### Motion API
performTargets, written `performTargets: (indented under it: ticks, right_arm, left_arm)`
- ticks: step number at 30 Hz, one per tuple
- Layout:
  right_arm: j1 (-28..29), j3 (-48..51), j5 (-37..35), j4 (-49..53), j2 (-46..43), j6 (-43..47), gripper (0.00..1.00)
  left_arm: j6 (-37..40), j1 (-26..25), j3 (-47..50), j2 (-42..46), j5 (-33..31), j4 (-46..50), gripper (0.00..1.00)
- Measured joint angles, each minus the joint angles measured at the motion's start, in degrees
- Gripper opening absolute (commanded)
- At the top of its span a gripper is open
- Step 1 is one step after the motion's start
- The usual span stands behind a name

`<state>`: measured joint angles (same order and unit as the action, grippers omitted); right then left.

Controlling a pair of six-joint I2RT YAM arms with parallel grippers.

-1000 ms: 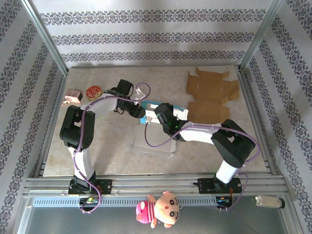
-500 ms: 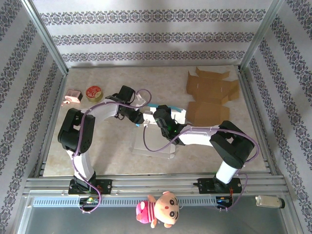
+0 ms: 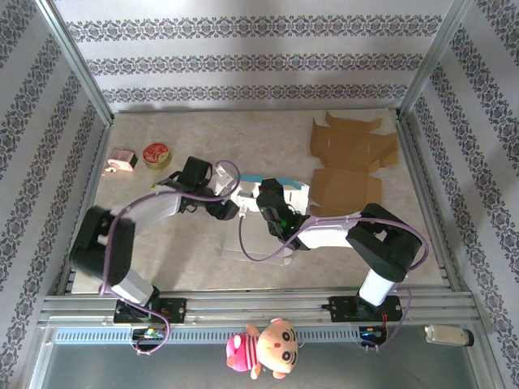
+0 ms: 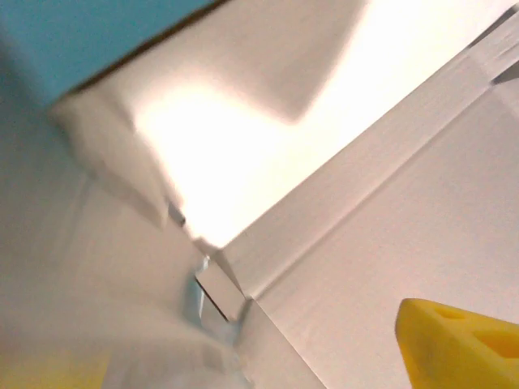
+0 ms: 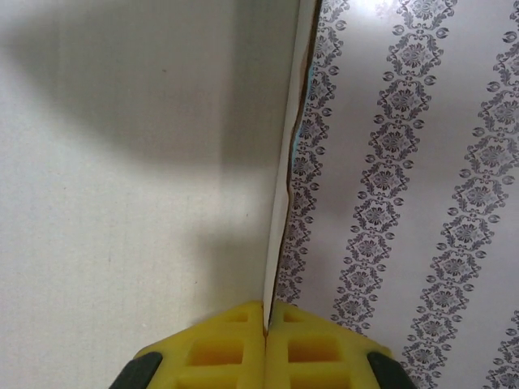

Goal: Fold the paper box

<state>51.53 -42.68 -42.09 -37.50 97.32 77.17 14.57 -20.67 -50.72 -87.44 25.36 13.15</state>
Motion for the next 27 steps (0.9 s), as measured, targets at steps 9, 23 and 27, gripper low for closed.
performTargets:
  ticks: [9,23,27]
  right_arm:
    - [0.0,1.11,-0.13,-2.78,-0.02,2.03,0.04]
    - [0.0,2.84,0.15,-6.21,-0.33,4.11,0.05]
    - [0.0,2.84,0.39,-6.51,-0.33,4.26,0.04]
  left_arm:
    - [-2.43,0.28,11.85,27.21,-7.8,-10.78,0.99]
    - [9.73,5.53,-0.39,5.86,-20.65,1.9,0.98]
    - [12.57,5.68,-4.07,1.49,-14.1,4.79,0.95]
